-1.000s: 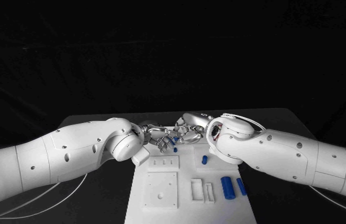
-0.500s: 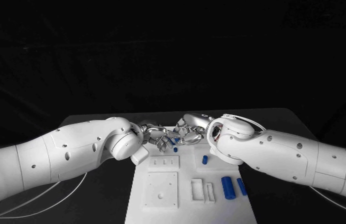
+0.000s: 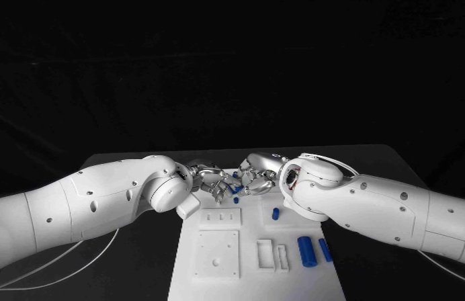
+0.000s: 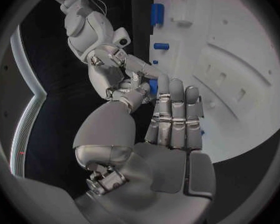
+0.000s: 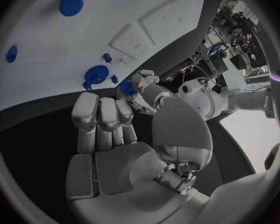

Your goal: Assemble the parts on the task board

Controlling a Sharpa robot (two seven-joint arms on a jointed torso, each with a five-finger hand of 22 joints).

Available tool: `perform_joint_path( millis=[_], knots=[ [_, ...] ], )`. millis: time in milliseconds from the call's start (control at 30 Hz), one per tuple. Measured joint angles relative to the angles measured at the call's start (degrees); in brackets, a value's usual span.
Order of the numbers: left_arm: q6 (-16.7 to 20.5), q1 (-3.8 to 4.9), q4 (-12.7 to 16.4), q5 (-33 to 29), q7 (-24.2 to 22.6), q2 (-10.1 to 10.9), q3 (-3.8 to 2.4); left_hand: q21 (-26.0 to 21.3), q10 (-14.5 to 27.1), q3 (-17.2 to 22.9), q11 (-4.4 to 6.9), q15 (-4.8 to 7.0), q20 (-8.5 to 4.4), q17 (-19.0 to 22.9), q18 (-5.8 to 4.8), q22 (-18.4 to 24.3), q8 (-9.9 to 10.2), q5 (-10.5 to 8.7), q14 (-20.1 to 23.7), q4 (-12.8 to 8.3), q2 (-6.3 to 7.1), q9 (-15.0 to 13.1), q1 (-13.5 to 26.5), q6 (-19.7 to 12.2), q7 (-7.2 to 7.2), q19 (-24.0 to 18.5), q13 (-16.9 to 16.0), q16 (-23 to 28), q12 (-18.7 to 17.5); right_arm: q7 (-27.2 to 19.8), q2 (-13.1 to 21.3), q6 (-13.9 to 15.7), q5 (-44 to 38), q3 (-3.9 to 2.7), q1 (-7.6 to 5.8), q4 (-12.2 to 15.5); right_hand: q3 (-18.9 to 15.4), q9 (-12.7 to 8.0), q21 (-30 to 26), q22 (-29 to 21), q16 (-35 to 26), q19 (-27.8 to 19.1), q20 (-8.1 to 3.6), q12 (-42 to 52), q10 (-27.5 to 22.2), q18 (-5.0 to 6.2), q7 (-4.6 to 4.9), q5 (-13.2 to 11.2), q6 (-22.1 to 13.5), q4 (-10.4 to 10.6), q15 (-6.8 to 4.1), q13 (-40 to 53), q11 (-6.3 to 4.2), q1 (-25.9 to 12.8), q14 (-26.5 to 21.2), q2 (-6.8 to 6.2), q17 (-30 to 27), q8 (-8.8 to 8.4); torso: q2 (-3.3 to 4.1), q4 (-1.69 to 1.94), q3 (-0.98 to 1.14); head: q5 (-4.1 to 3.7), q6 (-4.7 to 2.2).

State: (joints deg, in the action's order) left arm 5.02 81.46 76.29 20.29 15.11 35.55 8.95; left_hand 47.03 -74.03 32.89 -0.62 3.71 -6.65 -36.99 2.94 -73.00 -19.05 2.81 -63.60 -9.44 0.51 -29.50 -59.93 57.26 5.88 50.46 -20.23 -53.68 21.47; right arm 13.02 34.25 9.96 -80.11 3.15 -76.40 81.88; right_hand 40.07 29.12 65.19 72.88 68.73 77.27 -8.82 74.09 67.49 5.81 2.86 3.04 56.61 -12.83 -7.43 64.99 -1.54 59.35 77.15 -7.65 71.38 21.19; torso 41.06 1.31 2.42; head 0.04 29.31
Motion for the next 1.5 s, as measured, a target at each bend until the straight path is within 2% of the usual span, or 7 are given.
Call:
perform_joint_path(
  millis=[400,500,700,800,1067,1333,1500],
  knots=[
    [-0.2,0.0,0.0,0.2,0.0,0.0,0.02,0.4,-0.4,0.9,0.01,-0.01,0.0,0.2,-0.29,0.1,0.1,-0.22,0.0,-0.6,0.1,-0.2,0.1,0.0,0.02,0.0,0.0,0.0,0.0,0.1,0.0,-0.1,0.0,0.01,0.0,0.0,0.0,0.0,0.0,-0.1,0.0,0.0,0.0,-0.1,0.0,0.0,-0.02,0.0,0.0,0.0,0.01,0.0,0.01,0.0,0.0,0.0,0.0,0.06,-0.07,0.02,-0.03,-0.08,0.08],
    [-0.2,0.0,0.0,0.2,0.0,0.0,0.05,0.4,-0.4,1.0,0.01,-0.01,0.0,0.5,-0.29,0.3,0.1,0.29,0.0,0.1,1.8,-0.5,1.8,0.0,0.03,0.0,0.0,0.0,-0.3,0.1,0.0,-0.1,0.0,0.01,0.0,0.1,0.0,0.0,0.0,-0.1,0.0,0.0,0.01,-0.2,0.0,0.0,-0.02,0.0,0.0,0.0,0.02,0.0,-0.01,0.0,0.0,0.0,-0.1,0.06,-0.07,0.03,-0.03,-0.13,0.04],
    [-0.6,0.0,0.0,0.8,0.2,0.0,0.05,0.7,-0.4,-0.7,0.01,-0.01,0.01,1.0,-0.3,0.6,0.6,0.5,0.0,3.1,7.14,-0.3,7.3,-0.1,0.17,0.0,0.0,-0.3,-0.7,0.1,-0.1,-0.3,0.0,0.02,0.03,0.1,0.0,0.1,0.0,0.0,0.0,0.0,0.01,-0.2,-0.2,0.0,-0.03,0.0,0.0,0.0,0.02,-0.1,-0.16,0.0,0.0,0.0,-0.1,0.06,-0.07,0.06,-0.06,-0.22,0.02],
    [-0.9,0.01,0.0,1.4,0.3,0.0,0.05,0.8,-0.4,-2.7,0.01,0.01,0.0,1.1,-0.3,0.7,0.7,0.5,0.0,3.7,8.57,-0.3,9.5,-0.3,0.28,0.0,0.0,-0.3,-0.7,0.2,-0.2,-0.4,0.0,0.06,0.06,0.1,0.0,0.1,0.0,-0.1,0.0,0.0,0.01,-0.2,-0.2,0.0,-0.03,0.0,0.0,0.0,0.02,-0.1,-0.17,0.0,0.0,0.0,-0.1,0.06,-0.07,0.07,-0.06,-0.37,0.09],
    [-1.8,0.03,0.0,2.4,0.5,0.1,0.03,0.9,-0.4,-3.3,0.01,0.2,0.01,1.3,-0.3,0.8,0.7,0.5,0.2,3.4,8.42,-0.4,10.0,-0.3,0.37,0.0,-0.1,-0.5,-0.7,0.3,-0.3,-0.6,0.0,0.08,0.12,0.1,0.0,0.1,0.0,-0.1,0.0,0.0,0.02,-0.2,-0.2,0.0,-0.04,0.0,0.0,0.0,-0.03,-0.1,-0.17,0.0,0.0,0.0,-0.1,0.05,-0.07,0.04,-0.03,-0.46,0.21],
    [-2.4,0.03,0.0,3.6,0.7,0.1,0.01,1.3,-0.4,-4.0,0.0,0.19,0.01,1.5,-0.3,1.0,0.7,1.41,0.2,1.6,6.11,-0.5,8.2,-0.3,0.37,0.0,-0.2,-0.9,-0.7,0.3,-0.5,-0.7,-0.2,0.08,0.24,0.0,0.0,0.1,0.0,-0.1,0.0,0.0,0.02,-0.2,-0.1,0.0,-0.04,0.0,0.0,0.0,-0.09,-0.1,-0.16,0.0,-0.1,0.0,-0.1,0.03,-0.07,-0.02,0.0,-0.6,0.27],
    [-2.8,0.03,0.1,4.5,0.9,0.1,0.01,1.4,-0.4,-4.0,-0.03,0.19,0.01,1.6,-0.3,1.1,0.9,1.57,0.2,1.4,6.12,-0.5,8.2,-0.3,0.37,0.0,-0.2,-0.9,-0.7,0.4,-0.6,-0.6,-0.6,0.1,0.33,0.0,0.0,0.1,0.0,-0.1,0.0,0.0,0.03,-0.2,-0.1,0.0,-0.04,0.0,0.1,0.0,-0.09,-0.1,-0.12,0.0,-0.1,0.0,-0.1,0.0,-0.07,-0.01,0.03,-0.8,0.29]
  ],
)
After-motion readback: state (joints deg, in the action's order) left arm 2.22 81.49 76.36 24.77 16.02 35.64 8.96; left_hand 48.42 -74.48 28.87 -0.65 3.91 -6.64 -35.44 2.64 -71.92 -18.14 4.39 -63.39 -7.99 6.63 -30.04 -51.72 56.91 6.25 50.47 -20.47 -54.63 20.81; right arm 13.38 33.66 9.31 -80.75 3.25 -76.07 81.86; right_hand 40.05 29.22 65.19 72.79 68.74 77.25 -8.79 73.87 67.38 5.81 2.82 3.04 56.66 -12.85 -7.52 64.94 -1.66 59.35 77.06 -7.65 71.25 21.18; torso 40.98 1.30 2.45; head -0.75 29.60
